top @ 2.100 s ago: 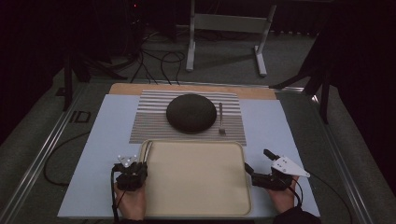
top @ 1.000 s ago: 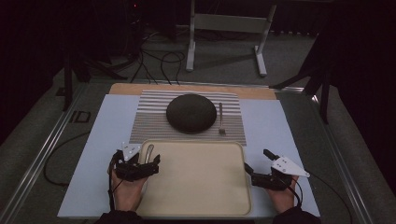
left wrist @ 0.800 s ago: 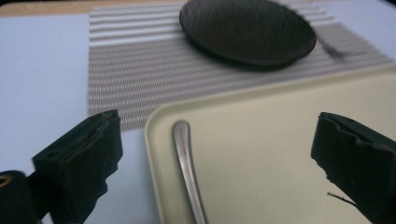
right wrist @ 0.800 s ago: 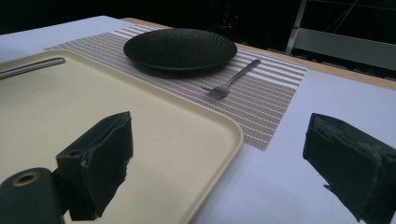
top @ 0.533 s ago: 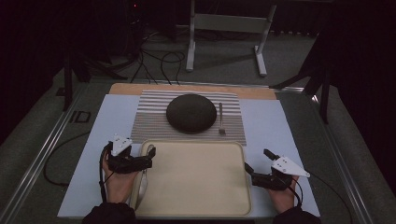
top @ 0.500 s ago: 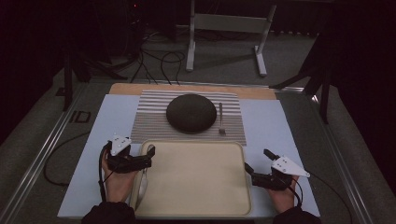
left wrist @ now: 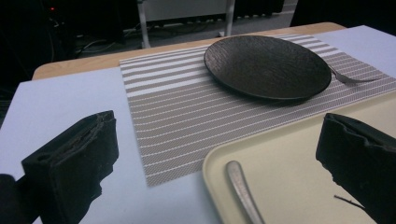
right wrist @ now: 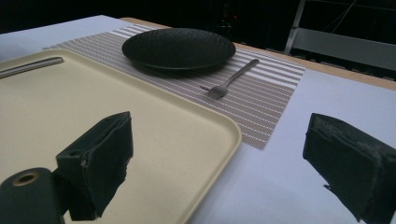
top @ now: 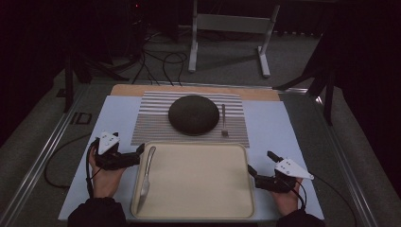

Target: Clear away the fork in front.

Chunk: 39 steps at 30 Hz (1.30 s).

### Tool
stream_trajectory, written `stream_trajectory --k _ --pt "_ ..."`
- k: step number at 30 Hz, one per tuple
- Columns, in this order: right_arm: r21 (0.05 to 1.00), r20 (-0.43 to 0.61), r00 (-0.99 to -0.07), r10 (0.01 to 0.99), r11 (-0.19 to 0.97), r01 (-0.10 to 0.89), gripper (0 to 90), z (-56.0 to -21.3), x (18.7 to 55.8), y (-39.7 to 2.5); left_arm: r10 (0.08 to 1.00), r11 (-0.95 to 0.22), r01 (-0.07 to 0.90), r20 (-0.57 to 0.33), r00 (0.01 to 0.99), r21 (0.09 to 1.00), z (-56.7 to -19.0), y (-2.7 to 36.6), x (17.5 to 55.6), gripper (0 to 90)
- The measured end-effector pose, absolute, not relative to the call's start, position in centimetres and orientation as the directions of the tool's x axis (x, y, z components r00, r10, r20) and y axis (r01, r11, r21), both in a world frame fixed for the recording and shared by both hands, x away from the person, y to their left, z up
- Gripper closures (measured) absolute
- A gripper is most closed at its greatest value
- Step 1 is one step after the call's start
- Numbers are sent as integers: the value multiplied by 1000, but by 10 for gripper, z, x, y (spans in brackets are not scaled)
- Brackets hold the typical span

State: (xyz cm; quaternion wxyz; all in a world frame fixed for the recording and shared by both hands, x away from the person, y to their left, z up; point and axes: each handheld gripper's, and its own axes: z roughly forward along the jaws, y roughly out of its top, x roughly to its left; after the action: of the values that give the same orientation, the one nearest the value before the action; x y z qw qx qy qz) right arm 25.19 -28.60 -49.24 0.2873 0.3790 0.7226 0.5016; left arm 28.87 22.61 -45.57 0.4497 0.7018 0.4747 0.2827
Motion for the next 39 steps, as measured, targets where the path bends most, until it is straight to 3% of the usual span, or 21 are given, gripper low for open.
stream_trajectory --k 20,25,39 --pt "948 0 -538 843 171 268 85 -483 252 -289 914 -132 382 -37 404 915 -475 245 289 0" --pt "927 -30 -516 856 217 307 85 -474 258 -282 920 -105 369 -51 389 924 -478 252 287 0" --pt "897 4 -492 871 215 387 84 -451 282 -277 927 -127 372 -23 375 919 -484 251 284 0"
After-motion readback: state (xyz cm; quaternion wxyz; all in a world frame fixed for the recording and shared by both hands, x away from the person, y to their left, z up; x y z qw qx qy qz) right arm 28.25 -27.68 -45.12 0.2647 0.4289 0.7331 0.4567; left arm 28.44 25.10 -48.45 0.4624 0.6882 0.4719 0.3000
